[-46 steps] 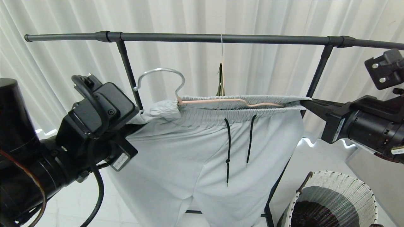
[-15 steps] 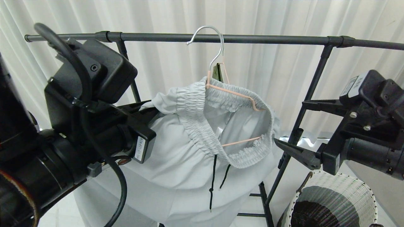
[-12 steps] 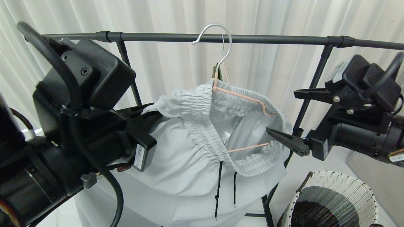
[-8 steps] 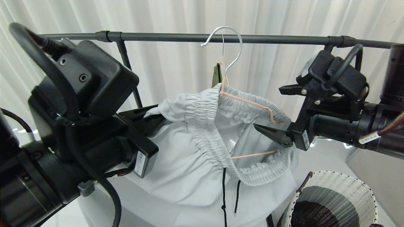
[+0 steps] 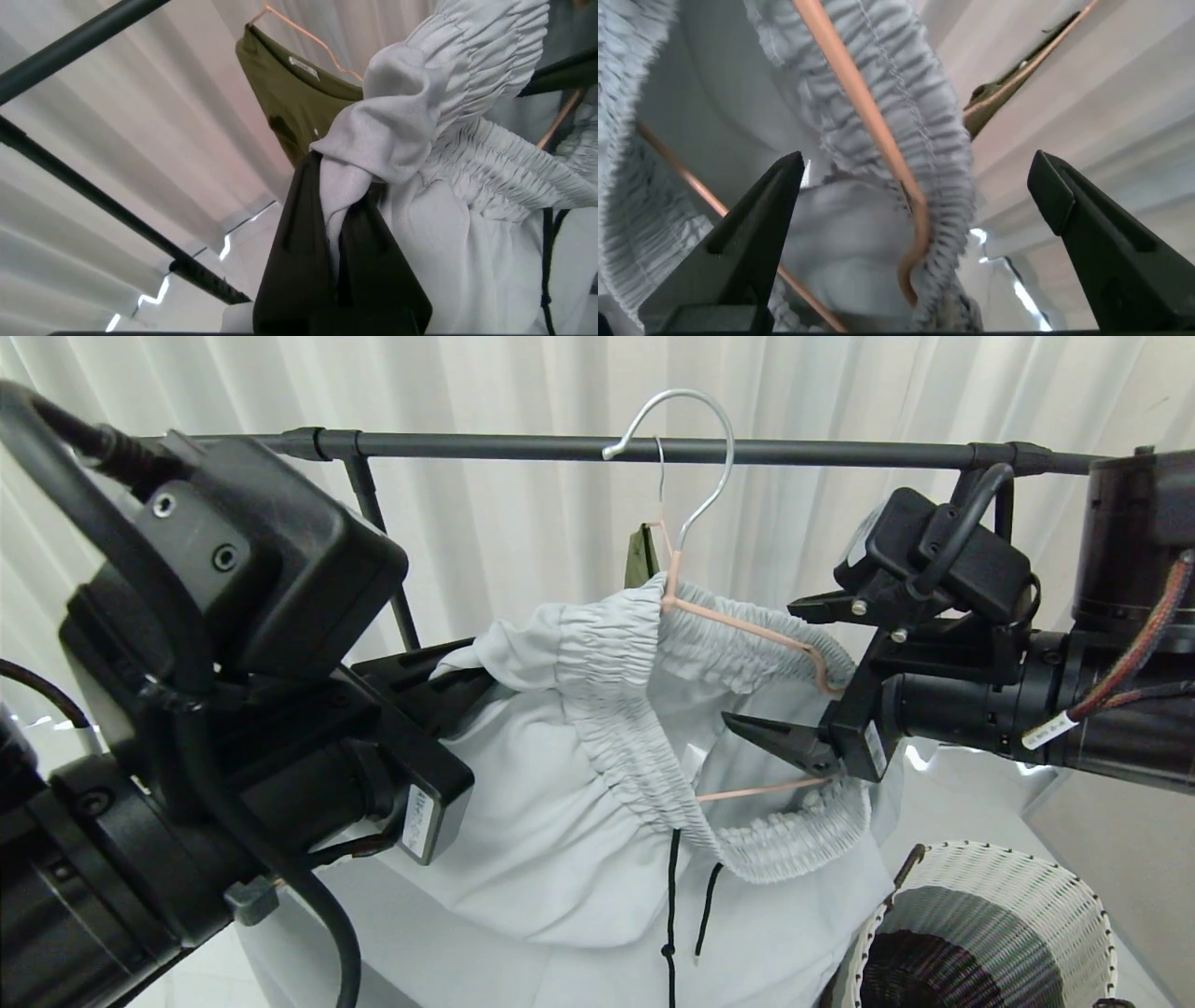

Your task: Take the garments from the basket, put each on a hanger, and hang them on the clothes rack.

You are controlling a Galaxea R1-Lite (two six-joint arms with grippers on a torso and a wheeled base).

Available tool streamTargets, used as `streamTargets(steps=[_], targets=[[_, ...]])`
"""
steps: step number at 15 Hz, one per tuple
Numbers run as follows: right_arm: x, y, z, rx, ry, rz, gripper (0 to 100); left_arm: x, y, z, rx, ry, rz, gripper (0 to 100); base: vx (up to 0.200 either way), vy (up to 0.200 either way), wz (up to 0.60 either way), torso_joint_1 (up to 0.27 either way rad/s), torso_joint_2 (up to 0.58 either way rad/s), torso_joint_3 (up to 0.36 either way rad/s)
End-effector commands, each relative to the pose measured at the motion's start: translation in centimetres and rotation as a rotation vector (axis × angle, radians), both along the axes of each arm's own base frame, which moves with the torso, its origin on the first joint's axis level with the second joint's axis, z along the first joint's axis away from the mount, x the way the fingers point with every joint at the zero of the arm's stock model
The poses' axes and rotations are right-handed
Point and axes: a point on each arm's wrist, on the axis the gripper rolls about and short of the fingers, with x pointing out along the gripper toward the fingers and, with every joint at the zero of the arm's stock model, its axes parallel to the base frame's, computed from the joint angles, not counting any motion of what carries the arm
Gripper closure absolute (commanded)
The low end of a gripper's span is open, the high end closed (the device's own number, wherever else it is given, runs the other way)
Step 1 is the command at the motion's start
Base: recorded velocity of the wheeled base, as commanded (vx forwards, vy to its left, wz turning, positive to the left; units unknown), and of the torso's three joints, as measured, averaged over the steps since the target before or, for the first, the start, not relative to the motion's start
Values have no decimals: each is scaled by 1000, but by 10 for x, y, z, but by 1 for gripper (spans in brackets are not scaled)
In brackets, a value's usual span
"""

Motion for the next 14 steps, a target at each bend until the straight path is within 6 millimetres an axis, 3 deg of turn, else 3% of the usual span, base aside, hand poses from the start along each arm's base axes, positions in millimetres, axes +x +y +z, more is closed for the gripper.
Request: streamTargets(steps=[1,9,10,14], targets=[[-1,3,-2,-5,10,13,0,-1,-2,0,0,0,-10,100,0,0,0,0,0,0],[-4,4,-2,-7,24,39,0,-3,-3,0,0,-2,-20,100,0,0,0,0,0,0],[-4,4,-2,-6,23,39,100,-3,-3,0,0,-2,-20,100,0,0,0,0,0,0],[-4,3,-1,-2,18,32,100,-3,-2,1,-2,-3,-20,100,0,0,0,0,0,0]])
